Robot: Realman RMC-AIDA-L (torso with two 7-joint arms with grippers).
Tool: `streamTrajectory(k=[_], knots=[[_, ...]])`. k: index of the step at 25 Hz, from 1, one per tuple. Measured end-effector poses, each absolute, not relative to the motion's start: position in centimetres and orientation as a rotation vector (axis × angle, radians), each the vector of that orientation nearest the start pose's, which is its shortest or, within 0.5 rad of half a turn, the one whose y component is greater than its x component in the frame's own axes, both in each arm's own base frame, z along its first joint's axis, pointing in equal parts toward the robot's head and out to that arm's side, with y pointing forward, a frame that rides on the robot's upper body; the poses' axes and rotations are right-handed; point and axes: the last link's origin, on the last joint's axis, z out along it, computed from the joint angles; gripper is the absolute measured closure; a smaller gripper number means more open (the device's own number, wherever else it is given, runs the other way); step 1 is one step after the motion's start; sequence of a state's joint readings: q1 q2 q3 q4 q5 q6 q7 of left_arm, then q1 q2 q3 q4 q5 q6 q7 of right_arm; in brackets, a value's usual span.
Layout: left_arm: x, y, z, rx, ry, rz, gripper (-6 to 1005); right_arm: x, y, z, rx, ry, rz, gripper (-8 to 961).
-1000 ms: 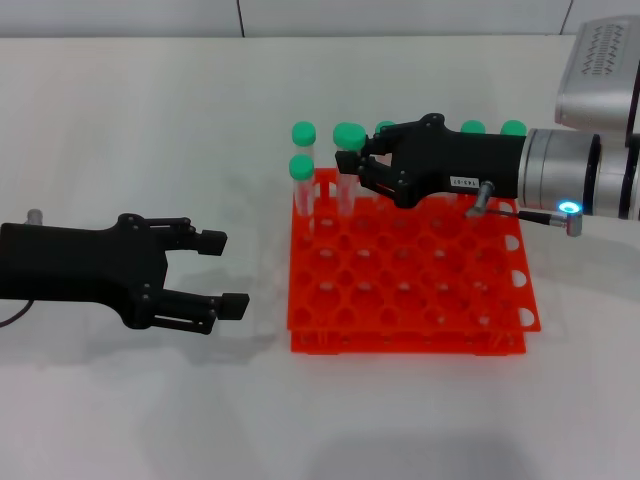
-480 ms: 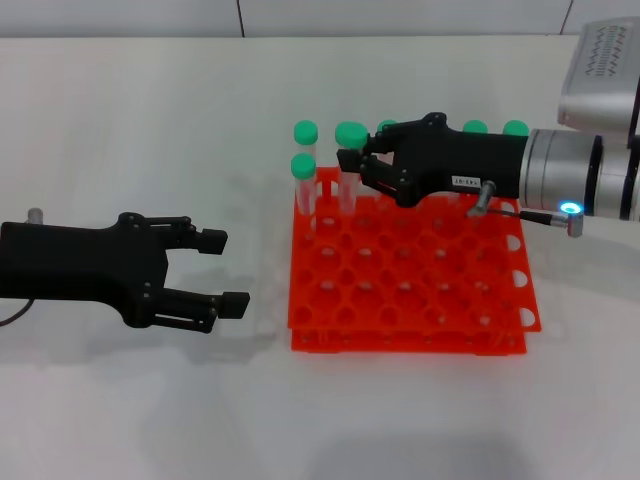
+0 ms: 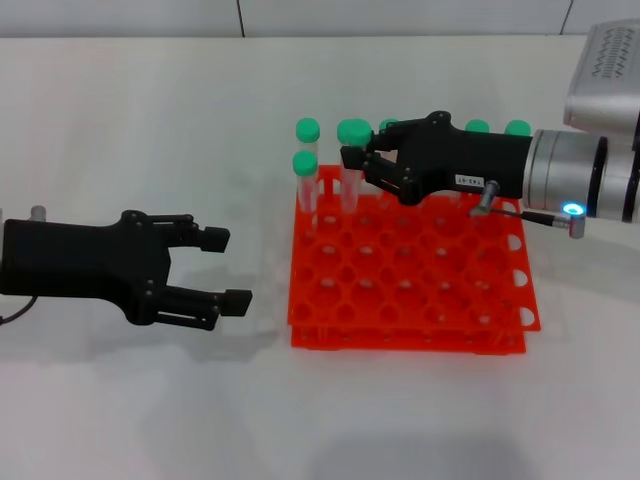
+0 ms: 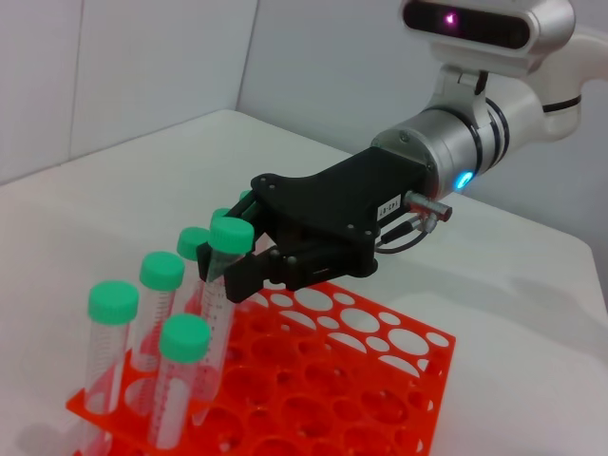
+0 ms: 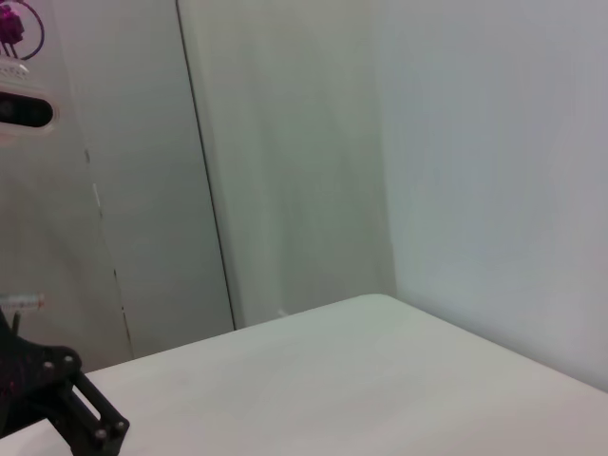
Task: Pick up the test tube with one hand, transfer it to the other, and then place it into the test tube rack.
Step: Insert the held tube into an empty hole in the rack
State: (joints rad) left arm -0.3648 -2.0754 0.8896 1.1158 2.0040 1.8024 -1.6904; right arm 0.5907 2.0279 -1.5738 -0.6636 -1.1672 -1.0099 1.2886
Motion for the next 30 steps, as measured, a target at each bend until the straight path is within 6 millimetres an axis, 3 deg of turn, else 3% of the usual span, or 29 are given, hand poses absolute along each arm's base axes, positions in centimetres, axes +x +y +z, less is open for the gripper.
streamTrajectory(k=[30], knots=[[-24.36, 28.92, 3.95, -2.943, -0.63, -0.5, 135, 17.84, 37.46, -6.05, -2.652, 0.392, 0.774, 737]])
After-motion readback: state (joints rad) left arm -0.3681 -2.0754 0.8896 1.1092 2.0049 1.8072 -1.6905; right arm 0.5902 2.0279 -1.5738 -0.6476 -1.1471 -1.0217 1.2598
